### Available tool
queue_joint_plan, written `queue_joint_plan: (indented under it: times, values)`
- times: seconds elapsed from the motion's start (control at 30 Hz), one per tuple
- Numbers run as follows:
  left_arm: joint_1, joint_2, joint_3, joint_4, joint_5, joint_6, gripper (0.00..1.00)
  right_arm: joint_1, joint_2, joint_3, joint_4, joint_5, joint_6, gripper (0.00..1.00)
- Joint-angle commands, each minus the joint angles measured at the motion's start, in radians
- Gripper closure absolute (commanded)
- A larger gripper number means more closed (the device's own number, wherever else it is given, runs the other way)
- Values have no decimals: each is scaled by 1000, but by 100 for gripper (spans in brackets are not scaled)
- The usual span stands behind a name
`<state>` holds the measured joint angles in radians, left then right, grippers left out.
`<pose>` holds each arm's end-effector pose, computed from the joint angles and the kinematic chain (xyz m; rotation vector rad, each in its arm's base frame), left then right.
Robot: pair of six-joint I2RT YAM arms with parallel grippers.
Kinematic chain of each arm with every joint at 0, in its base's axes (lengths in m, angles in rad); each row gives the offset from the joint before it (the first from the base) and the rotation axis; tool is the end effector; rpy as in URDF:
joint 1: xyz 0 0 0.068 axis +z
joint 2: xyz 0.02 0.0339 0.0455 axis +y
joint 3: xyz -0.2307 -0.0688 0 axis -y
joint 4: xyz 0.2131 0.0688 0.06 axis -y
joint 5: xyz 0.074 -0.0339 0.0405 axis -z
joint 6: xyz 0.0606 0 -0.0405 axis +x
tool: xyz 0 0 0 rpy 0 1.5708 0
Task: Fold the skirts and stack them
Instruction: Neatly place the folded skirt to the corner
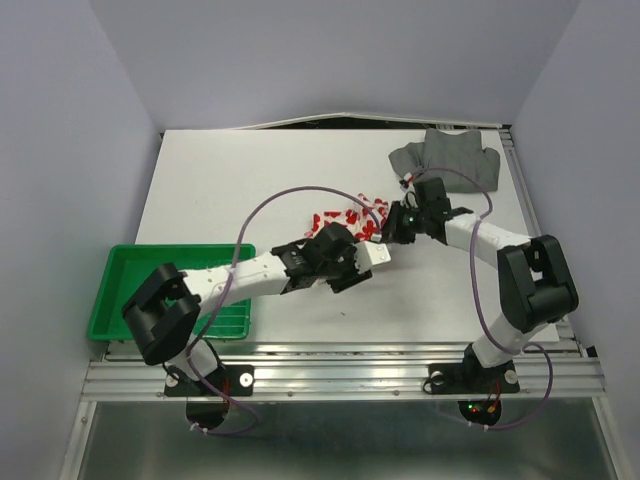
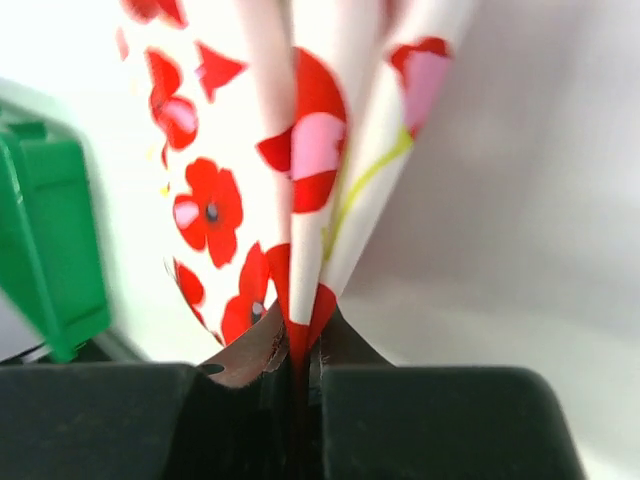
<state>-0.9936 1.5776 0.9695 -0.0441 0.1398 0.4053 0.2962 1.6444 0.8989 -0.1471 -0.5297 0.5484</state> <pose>0.1770 -0.2872 0.1904 1.5127 1.6765 -0.4748 0.2909 0.1208 0.1448 0.0789 2.5662 1.0017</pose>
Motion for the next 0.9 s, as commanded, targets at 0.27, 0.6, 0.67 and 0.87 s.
queue_joint_plan:
  times: [0.27, 0.6, 0.67, 0.87]
  values:
    - [147, -266, 40, -212, 81, 29, 32, -31, 147, 451, -88, 345, -571, 99]
    - [181, -271, 8, -203, 113, 26, 32, -129, 302, 699, -124, 248, -864, 99]
    - [182, -269, 6, -198, 118, 26, 32, -149, 345, 760, -147, 246, -878, 99]
    - [188, -261, 18, -197, 122, 35, 32, -216, 403, 942, -210, 234, -923, 99]
